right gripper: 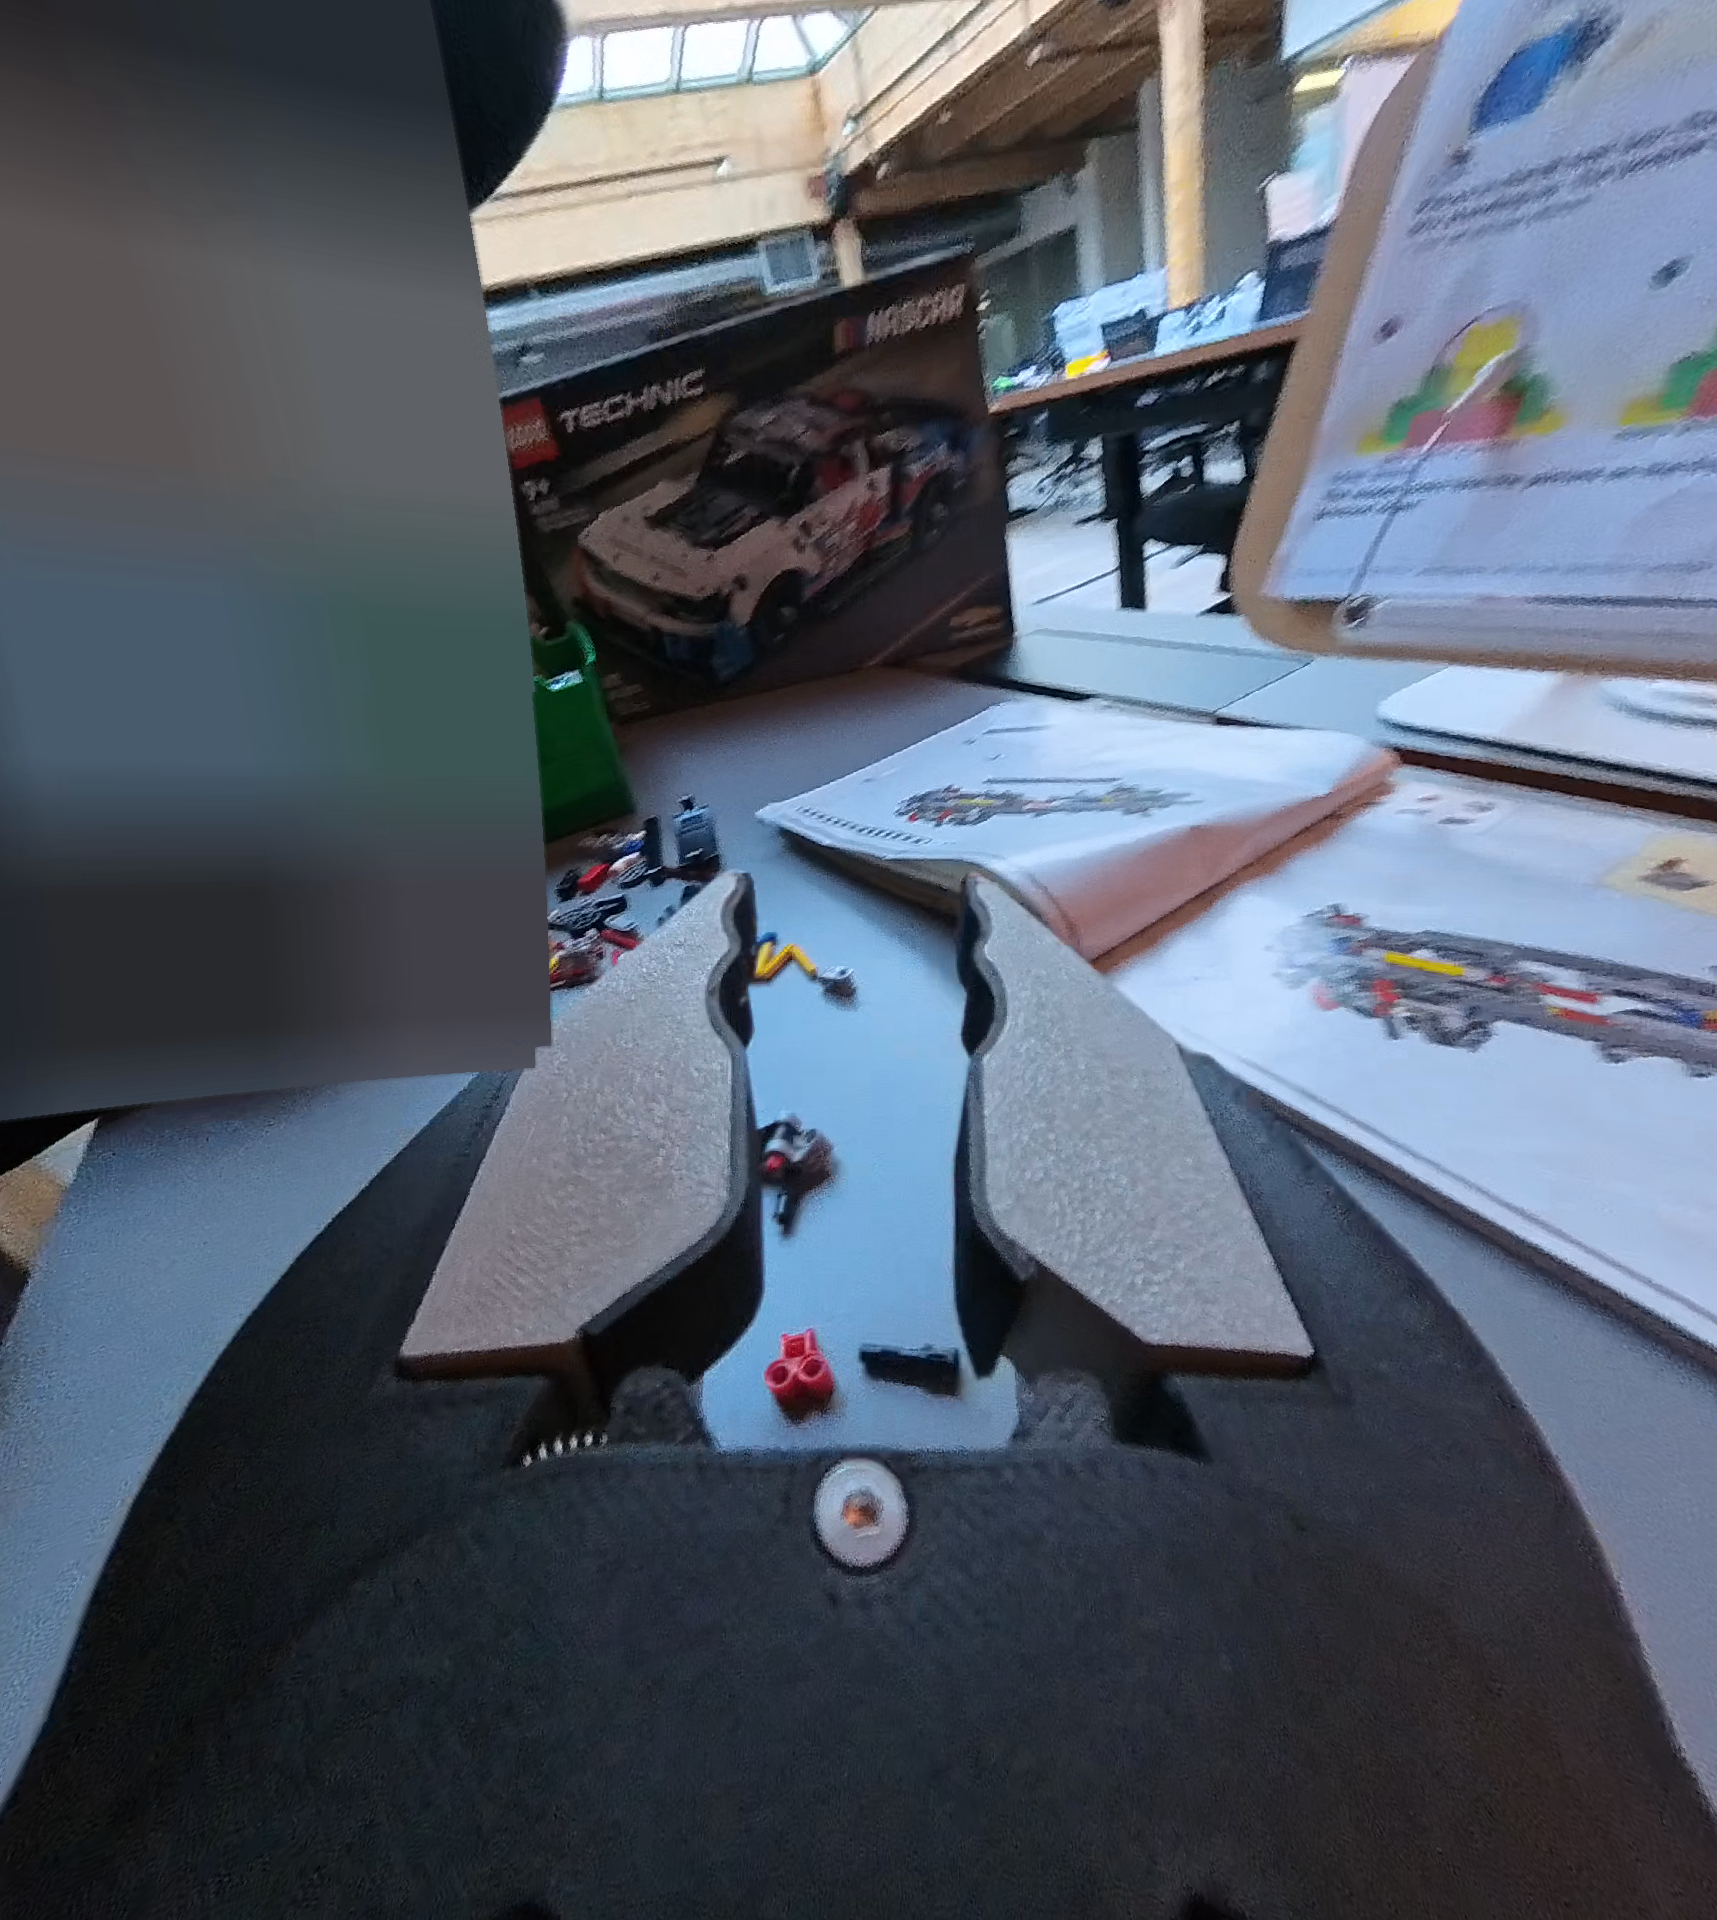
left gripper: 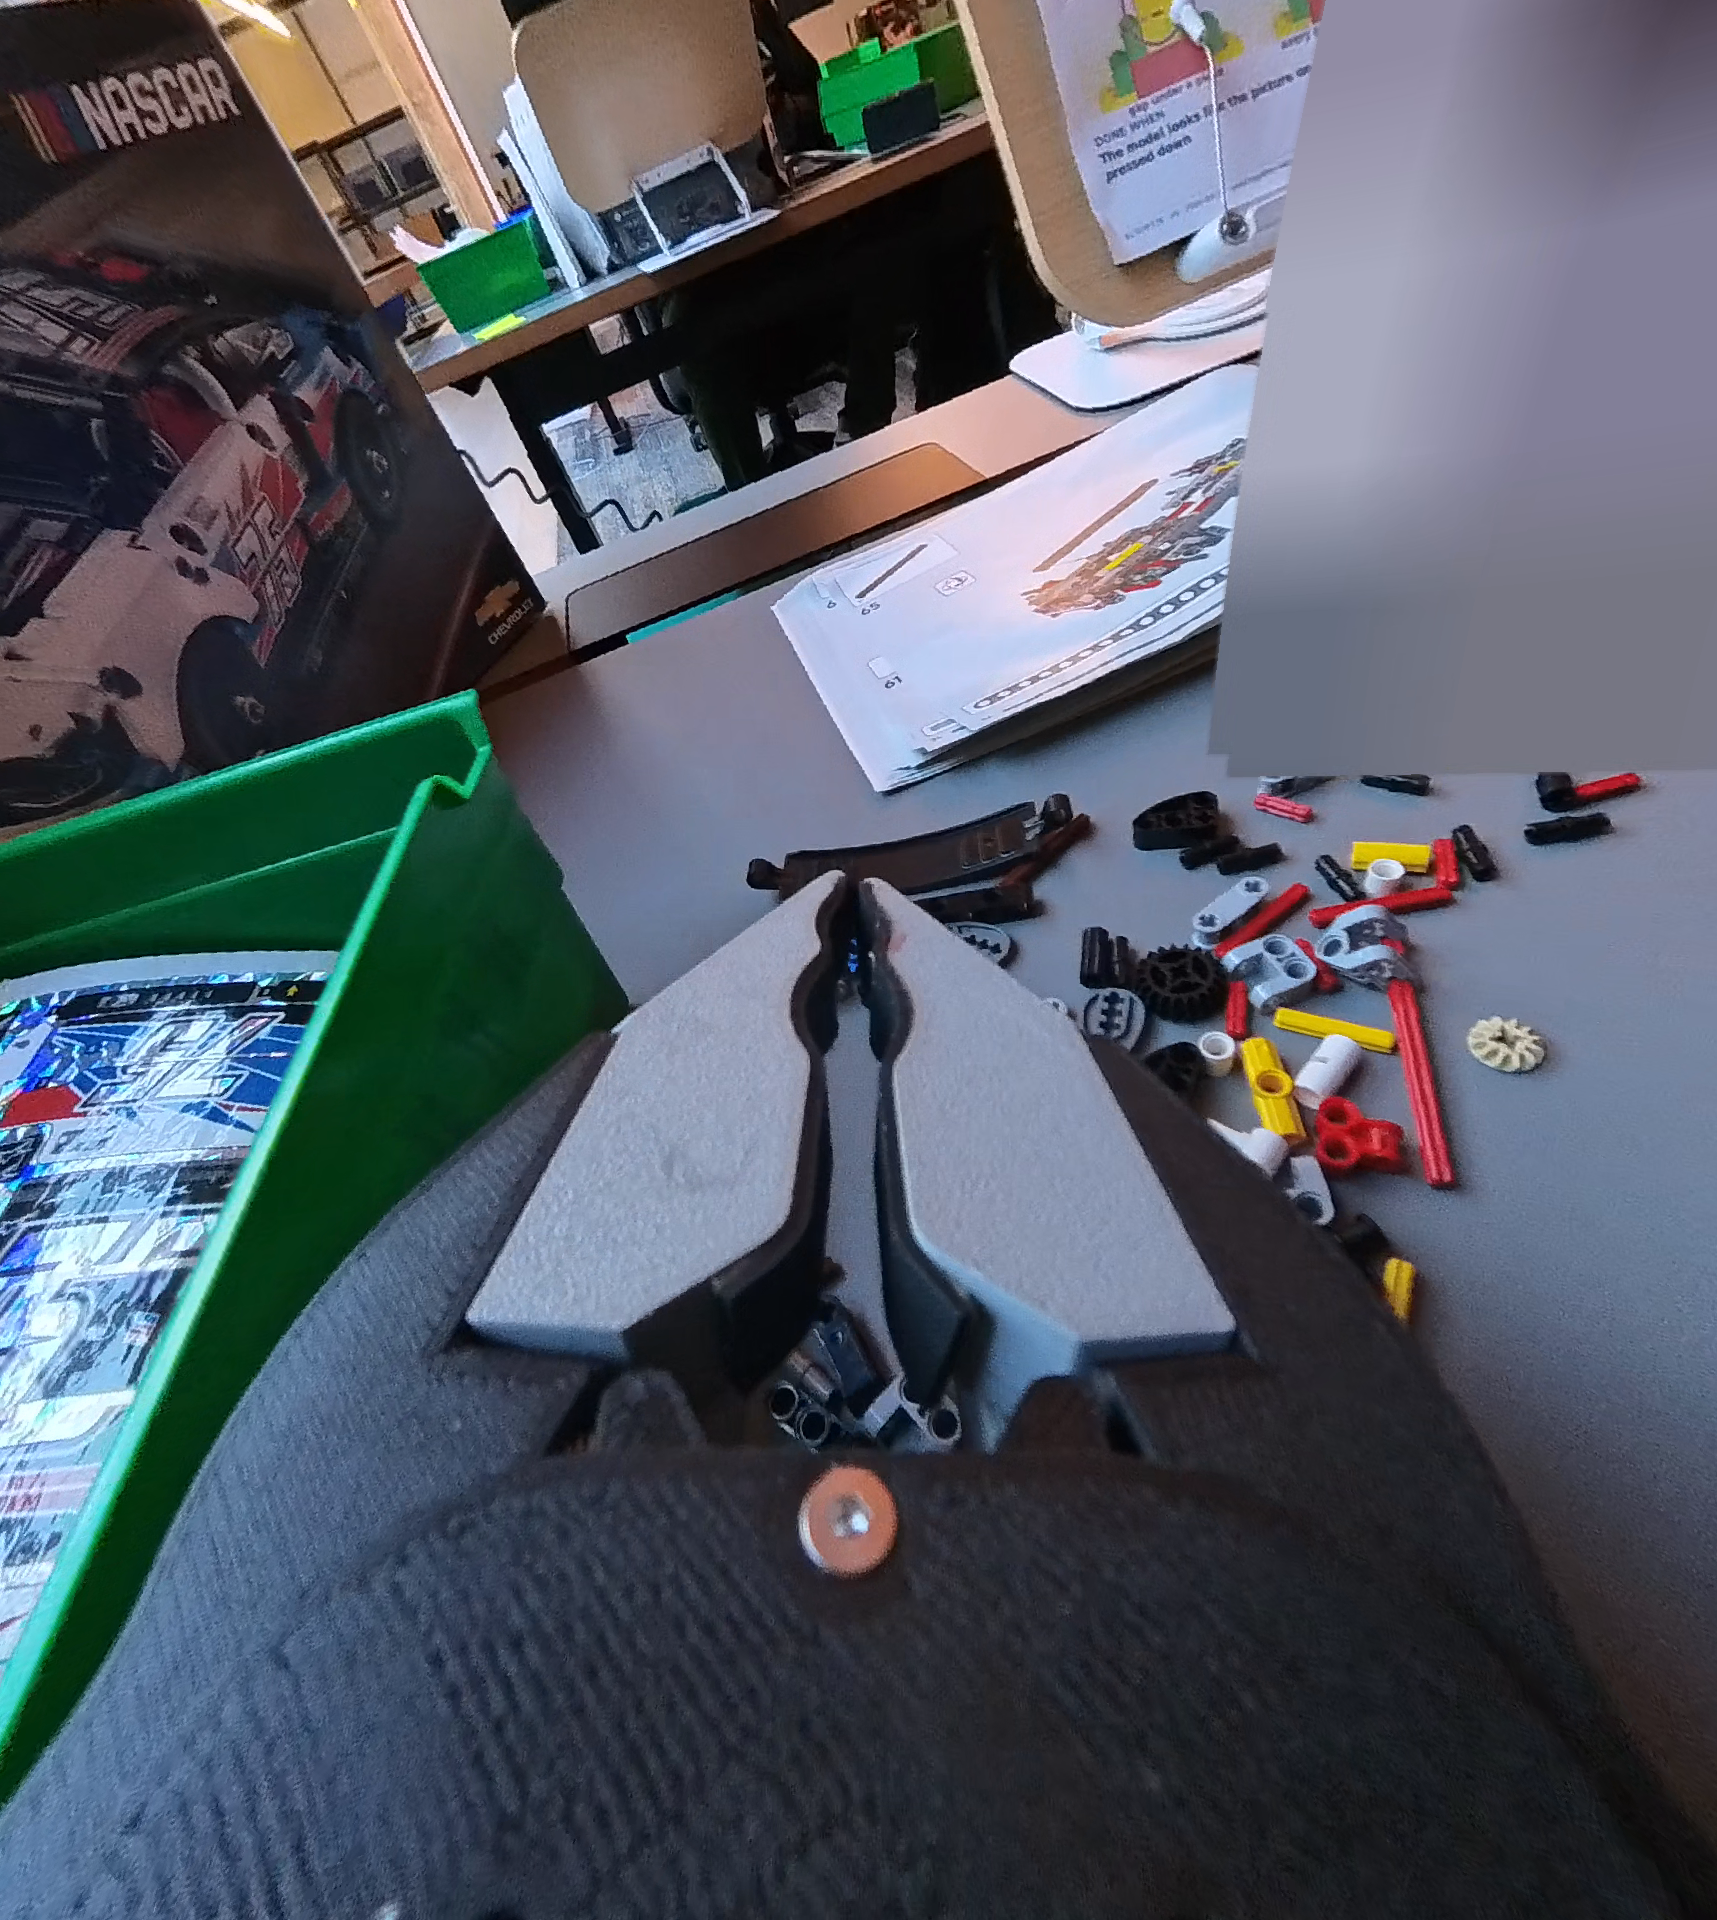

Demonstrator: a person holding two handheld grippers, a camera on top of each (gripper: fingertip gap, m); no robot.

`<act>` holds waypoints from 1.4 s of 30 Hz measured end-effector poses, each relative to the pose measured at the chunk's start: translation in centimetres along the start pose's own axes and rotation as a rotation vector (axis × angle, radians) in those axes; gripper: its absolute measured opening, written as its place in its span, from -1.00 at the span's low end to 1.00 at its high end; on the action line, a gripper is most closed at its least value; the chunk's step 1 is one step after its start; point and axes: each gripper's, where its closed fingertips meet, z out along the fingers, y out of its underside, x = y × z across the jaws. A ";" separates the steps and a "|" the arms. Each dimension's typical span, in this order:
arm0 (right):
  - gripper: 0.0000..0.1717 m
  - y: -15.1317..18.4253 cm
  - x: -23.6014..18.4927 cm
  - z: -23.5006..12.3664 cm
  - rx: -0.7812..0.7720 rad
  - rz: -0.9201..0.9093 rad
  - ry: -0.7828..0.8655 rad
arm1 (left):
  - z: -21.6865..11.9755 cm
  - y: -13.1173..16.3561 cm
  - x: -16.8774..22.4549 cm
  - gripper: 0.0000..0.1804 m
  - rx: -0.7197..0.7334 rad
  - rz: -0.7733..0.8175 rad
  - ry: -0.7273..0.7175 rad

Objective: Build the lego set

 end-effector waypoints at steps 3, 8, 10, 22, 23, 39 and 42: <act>-0.61 -0.9 0.5 -0.7 0.031 -0.038 0.041 | -0.1 -0.1 -0.1 -1.00 0.011 -0.016 0.002; -0.62 -1.5 1.0 -1.2 0.032 -0.076 0.077 | -0.2 -0.3 -0.1 -1.00 0.023 -0.036 0.016; -0.62 -1.2 0.9 -1.1 0.004 -0.074 0.055 | -0.3 -0.4 -0.1 -1.00 0.031 -0.050 0.023; -0.67 4.3 -2.3 -2.4 -0.425 -0.201 -0.188 | -0.6 -0.6 1.3 -1.00 0.031 -0.007 0.054; -0.67 5.0 -2.7 -2.5 -0.450 -0.204 -0.208 | -0.7 -0.8 1.6 -1.00 0.032 0.011 0.054; -0.96 12.6 -2.4 -2.7 -0.785 -0.412 -0.144 | 1.1 -4.2 27.4 -0.86 -0.198 0.299 0.696; -0.96 12.6 -2.4 -2.4 -0.775 -0.430 -0.133 | 2.3 -2.5 27.8 -0.84 -0.280 0.278 0.709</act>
